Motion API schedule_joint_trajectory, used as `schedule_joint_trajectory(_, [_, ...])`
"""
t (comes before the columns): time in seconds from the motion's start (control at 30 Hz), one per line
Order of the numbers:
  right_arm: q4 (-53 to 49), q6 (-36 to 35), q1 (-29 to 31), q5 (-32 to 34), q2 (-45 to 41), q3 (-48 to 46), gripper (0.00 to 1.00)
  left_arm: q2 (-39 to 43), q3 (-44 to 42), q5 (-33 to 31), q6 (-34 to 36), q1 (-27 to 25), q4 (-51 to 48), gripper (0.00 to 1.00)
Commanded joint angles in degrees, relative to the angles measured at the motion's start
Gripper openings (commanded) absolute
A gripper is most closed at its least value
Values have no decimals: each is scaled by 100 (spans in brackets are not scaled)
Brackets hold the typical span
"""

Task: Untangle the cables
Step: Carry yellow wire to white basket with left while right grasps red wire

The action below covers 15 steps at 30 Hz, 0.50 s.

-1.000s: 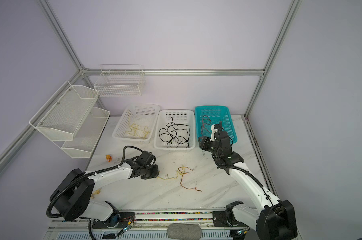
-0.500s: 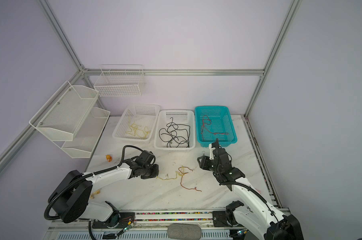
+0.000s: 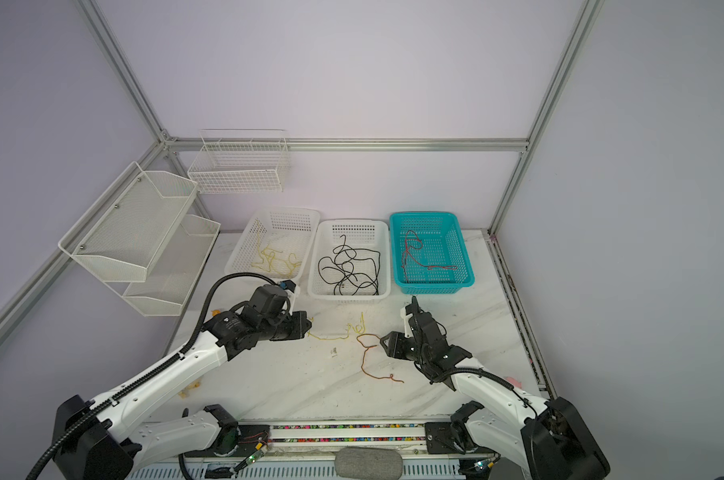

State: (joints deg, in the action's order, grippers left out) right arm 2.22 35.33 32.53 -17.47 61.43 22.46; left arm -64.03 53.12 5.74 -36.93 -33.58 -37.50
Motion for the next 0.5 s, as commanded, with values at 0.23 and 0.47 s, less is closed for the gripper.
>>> schedule_joint_trajectory(0.23, [1153,120,173,124,744,-59,48,86,1622,140,831,1466,-626,0])
schedule_joint_trajectory(0.47, [1549,145,218,332,1060,-81,46,-729,2245,81,950,2487,-85,0])
